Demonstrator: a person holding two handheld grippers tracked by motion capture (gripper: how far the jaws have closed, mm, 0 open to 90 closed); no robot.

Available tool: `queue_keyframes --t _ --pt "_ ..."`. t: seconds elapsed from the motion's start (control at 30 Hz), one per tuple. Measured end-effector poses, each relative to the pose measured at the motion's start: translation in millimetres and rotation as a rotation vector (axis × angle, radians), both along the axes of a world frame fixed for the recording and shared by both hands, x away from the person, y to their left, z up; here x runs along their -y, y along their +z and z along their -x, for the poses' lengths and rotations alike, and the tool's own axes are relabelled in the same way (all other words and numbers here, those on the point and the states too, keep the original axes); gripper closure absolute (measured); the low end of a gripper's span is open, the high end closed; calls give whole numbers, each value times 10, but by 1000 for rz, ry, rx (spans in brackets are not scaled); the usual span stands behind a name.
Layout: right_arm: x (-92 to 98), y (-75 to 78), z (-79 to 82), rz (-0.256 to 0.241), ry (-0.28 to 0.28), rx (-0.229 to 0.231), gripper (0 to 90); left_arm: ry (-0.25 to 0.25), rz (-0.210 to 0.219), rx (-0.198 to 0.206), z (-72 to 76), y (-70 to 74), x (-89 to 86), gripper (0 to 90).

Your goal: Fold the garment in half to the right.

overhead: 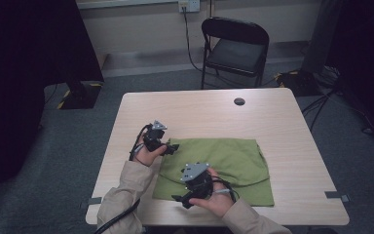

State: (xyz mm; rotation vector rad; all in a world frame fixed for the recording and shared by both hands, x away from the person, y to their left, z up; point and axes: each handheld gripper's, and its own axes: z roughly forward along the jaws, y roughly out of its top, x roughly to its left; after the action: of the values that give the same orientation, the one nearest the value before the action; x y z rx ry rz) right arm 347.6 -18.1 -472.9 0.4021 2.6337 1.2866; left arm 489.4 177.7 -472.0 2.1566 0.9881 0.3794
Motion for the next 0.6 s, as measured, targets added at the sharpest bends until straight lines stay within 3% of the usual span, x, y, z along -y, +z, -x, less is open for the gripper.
queue_keyframes --t 0.23,0.4,0.6 --pt "-311 -75 41 36 24 1 85 -20 -18 -9 -17 -68 -12 131" --pt "-463 -127 35 56 8 -9 100 -45 -28 -14 -33 -135 -4 146" --pt "-582 -198 -5 56 -40 -25 112 -70 3 -14 -60 -213 -30 168"
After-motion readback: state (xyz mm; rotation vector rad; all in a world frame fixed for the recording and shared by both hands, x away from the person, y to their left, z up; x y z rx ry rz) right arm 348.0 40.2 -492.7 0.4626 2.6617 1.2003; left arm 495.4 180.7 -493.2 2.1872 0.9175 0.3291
